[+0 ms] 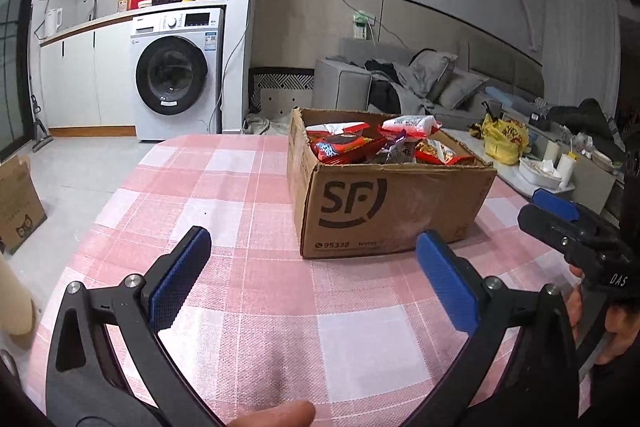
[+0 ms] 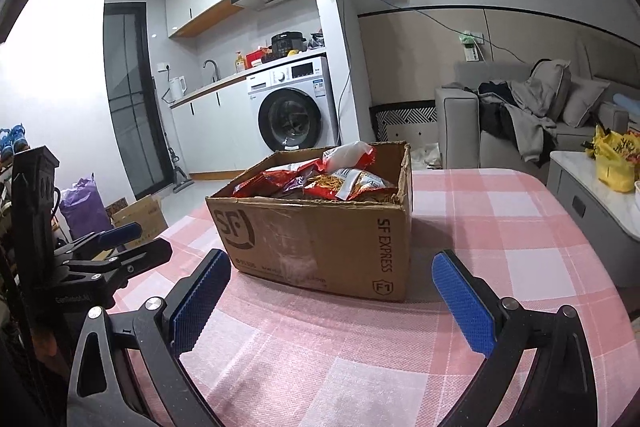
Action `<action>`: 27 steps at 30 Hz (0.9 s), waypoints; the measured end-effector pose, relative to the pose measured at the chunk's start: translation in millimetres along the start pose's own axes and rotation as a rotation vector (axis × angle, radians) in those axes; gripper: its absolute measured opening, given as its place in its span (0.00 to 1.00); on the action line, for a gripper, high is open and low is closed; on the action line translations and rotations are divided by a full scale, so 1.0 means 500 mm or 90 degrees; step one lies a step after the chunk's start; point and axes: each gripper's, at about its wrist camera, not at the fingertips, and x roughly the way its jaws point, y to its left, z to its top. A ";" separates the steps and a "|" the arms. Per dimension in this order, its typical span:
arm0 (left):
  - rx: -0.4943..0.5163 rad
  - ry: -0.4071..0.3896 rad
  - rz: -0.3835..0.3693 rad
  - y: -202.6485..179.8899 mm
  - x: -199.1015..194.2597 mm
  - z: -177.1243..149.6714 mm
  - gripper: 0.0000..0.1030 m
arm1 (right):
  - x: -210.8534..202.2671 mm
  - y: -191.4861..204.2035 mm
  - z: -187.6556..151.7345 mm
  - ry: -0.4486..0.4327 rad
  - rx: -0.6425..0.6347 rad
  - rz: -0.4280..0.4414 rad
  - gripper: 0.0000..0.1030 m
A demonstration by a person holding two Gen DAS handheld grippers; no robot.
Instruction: Organize snacks
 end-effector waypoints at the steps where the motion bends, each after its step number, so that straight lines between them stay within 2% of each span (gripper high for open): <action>1: -0.001 -0.002 0.000 0.000 0.000 -0.003 0.99 | -0.002 0.000 -0.001 -0.002 0.000 -0.001 1.00; 10: -0.013 0.000 -0.004 0.002 0.009 -0.006 0.99 | -0.015 0.004 0.000 -0.018 -0.007 -0.024 1.00; 27: -0.003 -0.005 -0.006 0.008 0.005 -0.015 0.99 | -0.012 0.009 -0.001 -0.016 -0.014 -0.022 1.00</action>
